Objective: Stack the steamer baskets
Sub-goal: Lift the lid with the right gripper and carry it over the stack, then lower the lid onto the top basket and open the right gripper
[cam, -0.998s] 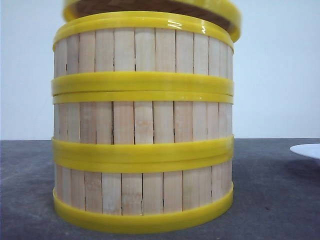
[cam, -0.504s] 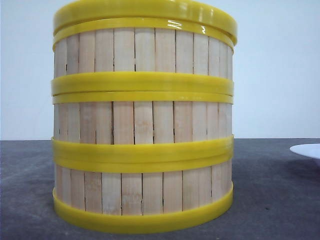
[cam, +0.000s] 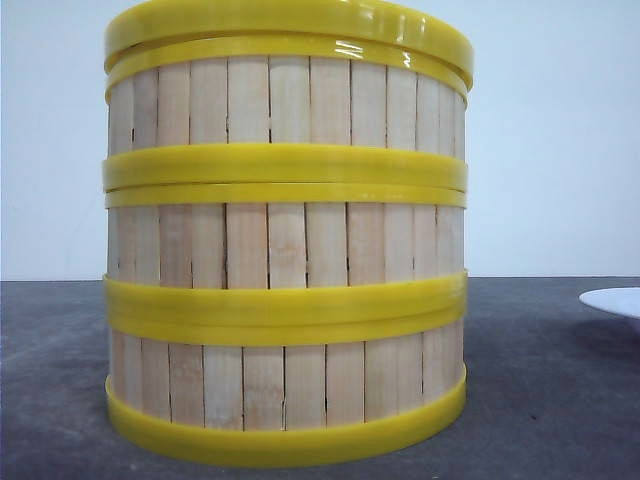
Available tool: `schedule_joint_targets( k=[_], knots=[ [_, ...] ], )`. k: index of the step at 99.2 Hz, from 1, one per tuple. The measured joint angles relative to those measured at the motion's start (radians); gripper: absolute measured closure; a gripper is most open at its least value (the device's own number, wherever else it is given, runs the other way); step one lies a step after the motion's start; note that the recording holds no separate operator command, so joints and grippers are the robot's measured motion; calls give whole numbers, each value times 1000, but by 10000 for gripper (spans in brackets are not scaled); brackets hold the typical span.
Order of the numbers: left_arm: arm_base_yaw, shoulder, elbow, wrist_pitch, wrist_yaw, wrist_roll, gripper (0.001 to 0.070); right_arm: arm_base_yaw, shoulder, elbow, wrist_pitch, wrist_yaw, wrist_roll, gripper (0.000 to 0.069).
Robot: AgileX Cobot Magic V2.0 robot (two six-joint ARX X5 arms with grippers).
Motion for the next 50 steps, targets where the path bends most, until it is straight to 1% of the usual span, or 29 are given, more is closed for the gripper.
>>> schedule_joint_targets(
  k=[9,14,18,29,33,40,50],
  knots=[
    [0,0,0,0,0,0,359,0,0,0,-4,0,0,634],
    [0,0,0,0,0,0,358,0,0,0,-3,0,0,607],
    [0,0,0,0,0,0,358,0,0,0,-2,0,0,562],
    [0,0,0,0,0,0,359,0,0,1,20,1,0,403],
    [0,0,0,0,0,0,359,0,0,1,34,1,0,376],
    [0,0,0,0,0,0,358,0,0,3,55,1,0,356],
    [0,0,0,0,0,0,359,0,-5,11,66,9,-3,348]
  ],
)
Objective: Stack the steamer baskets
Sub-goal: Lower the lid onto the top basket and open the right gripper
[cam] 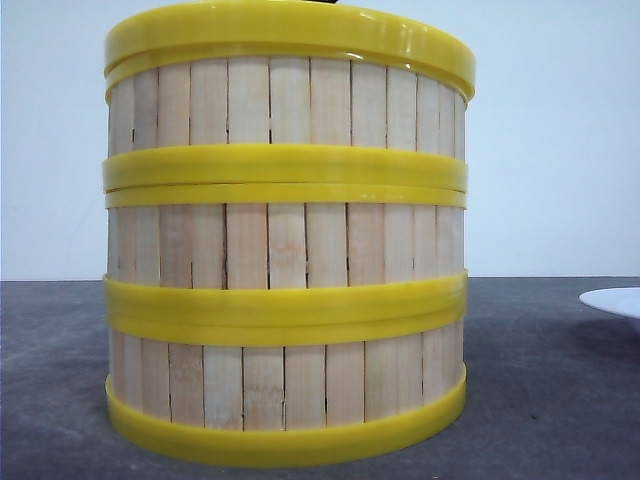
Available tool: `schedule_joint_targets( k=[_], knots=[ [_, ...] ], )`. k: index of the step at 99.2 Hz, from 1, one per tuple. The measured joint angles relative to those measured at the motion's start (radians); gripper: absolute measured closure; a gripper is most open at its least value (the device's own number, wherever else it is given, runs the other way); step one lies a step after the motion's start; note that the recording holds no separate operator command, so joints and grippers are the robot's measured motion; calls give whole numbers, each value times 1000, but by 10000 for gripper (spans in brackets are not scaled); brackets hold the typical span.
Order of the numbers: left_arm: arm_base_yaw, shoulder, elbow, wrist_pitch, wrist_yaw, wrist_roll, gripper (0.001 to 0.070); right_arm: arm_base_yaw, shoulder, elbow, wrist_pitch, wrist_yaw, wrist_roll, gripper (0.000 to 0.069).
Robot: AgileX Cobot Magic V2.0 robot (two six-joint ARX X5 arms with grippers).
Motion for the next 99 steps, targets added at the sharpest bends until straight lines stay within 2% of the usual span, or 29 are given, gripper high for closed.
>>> schedule_joint_targets(
  k=[17,53,64,79,99],
  knots=[
    [0,0,0,0,0,0,359,0,-77,28,4,100,-13,347],
    [0,0,0,21,0,0,358,0,-435,40,-2,326,-3,347],
    [0,0,0,40,0,0,358,0,-529,25,-8,368,11,347],
    [0,0,0,71,0,5,358,0,-672,-113,-5,393,47,347],
    [0,0,-23,111,0,12,359,0,-863,-426,23,434,144,347]
  ],
)
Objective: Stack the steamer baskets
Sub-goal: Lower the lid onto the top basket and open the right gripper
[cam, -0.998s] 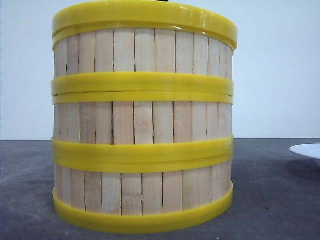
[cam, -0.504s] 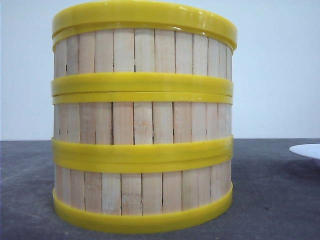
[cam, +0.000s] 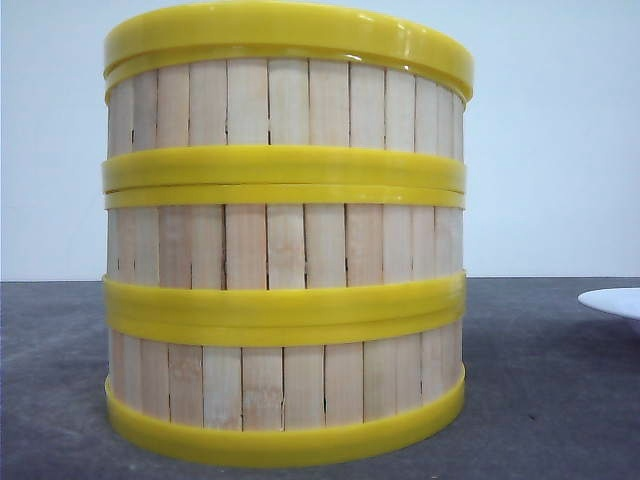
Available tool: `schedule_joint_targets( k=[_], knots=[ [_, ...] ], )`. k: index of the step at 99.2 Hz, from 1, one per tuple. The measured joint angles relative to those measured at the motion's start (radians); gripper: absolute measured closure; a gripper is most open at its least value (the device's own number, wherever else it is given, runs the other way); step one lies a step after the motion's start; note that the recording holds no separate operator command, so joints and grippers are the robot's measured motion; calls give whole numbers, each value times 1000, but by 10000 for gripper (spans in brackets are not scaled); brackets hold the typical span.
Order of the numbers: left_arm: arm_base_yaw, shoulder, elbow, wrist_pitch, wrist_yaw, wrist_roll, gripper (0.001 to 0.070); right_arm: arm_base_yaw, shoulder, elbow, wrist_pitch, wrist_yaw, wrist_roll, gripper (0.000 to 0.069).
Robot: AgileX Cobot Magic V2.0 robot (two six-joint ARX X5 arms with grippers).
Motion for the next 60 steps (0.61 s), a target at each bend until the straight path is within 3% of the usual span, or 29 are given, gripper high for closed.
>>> schedule_joint_targets(
  k=[12,25,30,36,41,48,60],
  knots=[
    [0,0,-2,-4,0,0,358,0,-71,-120,9,2,55,347],
    [0,0,-2,-4,0,0,363,0,-101,-139,20,6,78,354],
    [0,0,-2,-4,0,0,409,0,-105,-139,22,6,80,413],
    [0,0,-2,-5,0,0,552,0,-105,-139,22,6,80,559],
    [0,0,-2,-5,0,0,627,0,-104,-139,22,6,81,624],
    [0,0,-2,-5,0,0,668,0,-103,-139,24,6,81,661],
    [0,0,-2,-5,0,0,680,0,-101,-139,29,6,81,678]
  ],
)
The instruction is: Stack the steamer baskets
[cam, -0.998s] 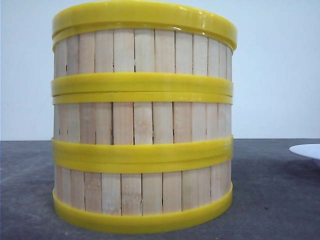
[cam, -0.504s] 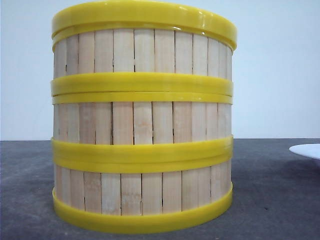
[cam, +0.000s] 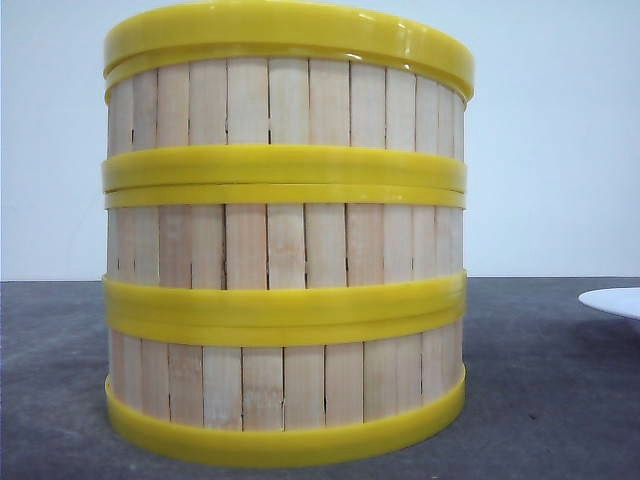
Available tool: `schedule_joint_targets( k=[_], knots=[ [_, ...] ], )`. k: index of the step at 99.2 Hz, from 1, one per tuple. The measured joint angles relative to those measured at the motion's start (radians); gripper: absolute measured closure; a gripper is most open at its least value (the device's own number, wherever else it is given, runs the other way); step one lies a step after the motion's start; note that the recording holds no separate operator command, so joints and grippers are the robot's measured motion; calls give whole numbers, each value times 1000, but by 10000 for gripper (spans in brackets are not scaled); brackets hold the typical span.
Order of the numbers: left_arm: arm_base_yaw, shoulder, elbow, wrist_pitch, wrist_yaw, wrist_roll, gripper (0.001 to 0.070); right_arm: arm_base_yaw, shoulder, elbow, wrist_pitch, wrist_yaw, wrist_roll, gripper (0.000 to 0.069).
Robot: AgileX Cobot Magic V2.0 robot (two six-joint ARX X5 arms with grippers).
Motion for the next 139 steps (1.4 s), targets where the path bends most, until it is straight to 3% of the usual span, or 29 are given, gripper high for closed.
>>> schedule_joint_targets(
  k=[84,100,113,127,139],
  knots=[
    [10,0,0,0,0,17,681,0,0,0,0,0,0,681],
    [106,-4,-21,35,-2,97,681,0,0,0,0,0,0,681],
    [232,-24,-121,117,-24,139,681,0,0,0,0,0,0,681],
    [370,-76,-267,234,-27,156,681,0,0,0,0,0,0,681],
    [450,-144,-401,335,-32,163,681,0,0,0,0,0,0,681]
  ],
)
